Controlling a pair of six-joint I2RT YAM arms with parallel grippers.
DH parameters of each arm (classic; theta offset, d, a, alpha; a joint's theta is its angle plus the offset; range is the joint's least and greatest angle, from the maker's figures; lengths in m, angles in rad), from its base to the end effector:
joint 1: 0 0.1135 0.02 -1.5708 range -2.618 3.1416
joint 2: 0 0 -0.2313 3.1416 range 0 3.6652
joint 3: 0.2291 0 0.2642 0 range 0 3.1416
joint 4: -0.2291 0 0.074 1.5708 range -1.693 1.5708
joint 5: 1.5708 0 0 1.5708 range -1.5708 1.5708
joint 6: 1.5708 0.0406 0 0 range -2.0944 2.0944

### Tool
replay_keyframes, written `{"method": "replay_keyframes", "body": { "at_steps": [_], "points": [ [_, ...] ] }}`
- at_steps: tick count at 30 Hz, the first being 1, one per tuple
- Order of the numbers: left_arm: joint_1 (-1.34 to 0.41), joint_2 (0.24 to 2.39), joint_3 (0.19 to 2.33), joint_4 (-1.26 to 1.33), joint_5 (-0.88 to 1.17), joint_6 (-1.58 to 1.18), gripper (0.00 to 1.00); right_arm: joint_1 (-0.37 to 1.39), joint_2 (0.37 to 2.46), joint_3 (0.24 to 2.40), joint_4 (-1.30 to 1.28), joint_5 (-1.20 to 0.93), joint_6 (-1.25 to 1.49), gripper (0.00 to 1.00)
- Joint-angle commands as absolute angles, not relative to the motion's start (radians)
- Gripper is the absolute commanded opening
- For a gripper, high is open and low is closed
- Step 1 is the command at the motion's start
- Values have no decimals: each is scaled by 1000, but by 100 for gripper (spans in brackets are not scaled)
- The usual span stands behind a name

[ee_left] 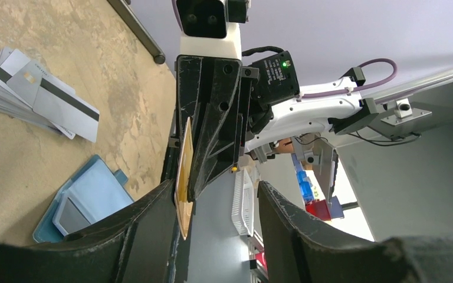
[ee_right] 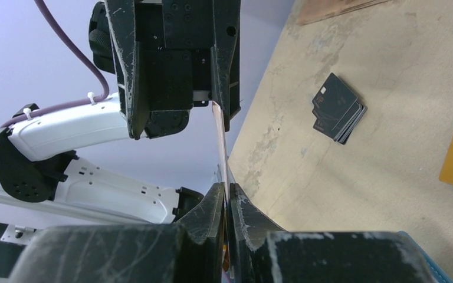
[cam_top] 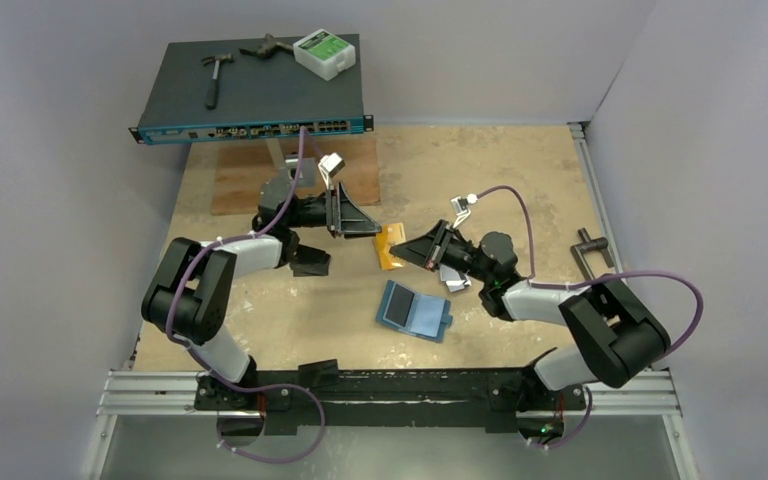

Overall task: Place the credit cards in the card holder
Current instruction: Pick up the credit card from the storage box.

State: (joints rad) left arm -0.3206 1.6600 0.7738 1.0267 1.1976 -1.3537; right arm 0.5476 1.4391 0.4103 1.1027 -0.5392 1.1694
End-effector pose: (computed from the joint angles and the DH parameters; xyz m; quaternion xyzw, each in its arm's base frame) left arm 0.3086 -0.1423 0.1949 0.1025 0.6811 -0.7107 0.1431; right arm 0.2302 0.1648 0.1614 0.0149 0.6842 0.6530 0.3244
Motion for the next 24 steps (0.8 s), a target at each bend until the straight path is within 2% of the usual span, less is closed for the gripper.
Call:
{"method": "replay_keyframes", "body": {
  "at_steps": [1,15,18,21,24],
  "points": [
    [-318,1618,770,1104,1220,-1373,51,527,1409,406,1114,-477,1176,5],
    [-332,1617,767,1081,1222,-1346,47,512,1385,398,1124,-449,1185,5],
    [-332,1618,769,994,1216,-1275,34,513,1391,397,1143,-454,1193,4],
    [-333,1623,769,938,1208,-1225,10,513,1392,392,1162,-455,1200,4],
    [-333,1626,770,924,1207,-1214,6,512,1394,387,1174,-455,1204,4]
  ]
}}
